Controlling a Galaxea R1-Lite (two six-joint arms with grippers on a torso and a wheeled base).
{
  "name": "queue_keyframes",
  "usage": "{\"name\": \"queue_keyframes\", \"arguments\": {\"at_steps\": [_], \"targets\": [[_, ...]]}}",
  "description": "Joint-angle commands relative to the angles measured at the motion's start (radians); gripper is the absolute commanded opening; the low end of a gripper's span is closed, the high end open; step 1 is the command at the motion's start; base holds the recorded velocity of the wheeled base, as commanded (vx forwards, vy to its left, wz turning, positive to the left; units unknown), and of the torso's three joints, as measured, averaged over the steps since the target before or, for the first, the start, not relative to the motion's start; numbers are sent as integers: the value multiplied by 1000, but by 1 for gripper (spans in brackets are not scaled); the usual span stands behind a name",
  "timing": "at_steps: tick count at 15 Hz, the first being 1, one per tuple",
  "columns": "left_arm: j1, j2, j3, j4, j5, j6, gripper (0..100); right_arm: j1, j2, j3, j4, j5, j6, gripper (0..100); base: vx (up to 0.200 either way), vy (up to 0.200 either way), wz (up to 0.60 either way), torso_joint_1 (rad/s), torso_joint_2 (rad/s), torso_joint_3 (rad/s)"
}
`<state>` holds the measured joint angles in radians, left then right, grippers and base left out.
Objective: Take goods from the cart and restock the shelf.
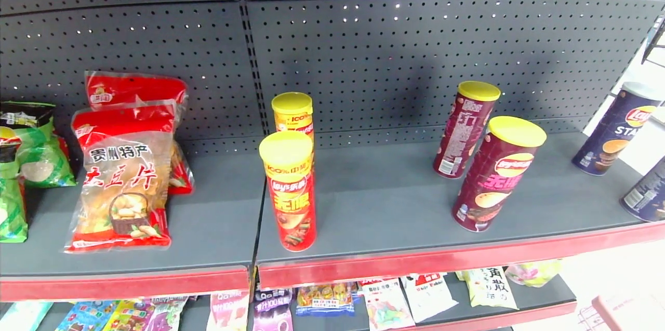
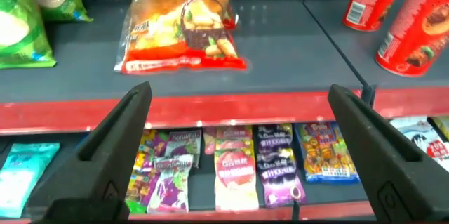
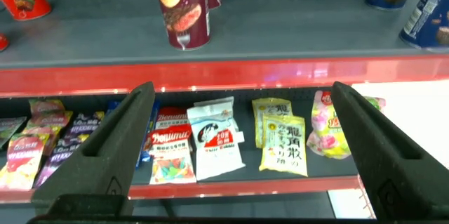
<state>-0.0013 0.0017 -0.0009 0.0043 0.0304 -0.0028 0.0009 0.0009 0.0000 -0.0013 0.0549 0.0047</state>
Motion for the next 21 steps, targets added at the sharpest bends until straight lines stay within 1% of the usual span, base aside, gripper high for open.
{"name": "queue_keyframes", "arguments": {"at_steps": [1,3,21], "targets": [[0,1,1,0,-1,0,100,1,1,0,0,0,0,100,0,0,0,0,0,0],[0,1,-1,0,-1,0,100,1,1,0,0,0,0,100,0,0,0,0,0,0],[0,1,1,0,-1,1,100,1,1,0,0,2,-2,100,0,-200,0,4,1,2]]}}
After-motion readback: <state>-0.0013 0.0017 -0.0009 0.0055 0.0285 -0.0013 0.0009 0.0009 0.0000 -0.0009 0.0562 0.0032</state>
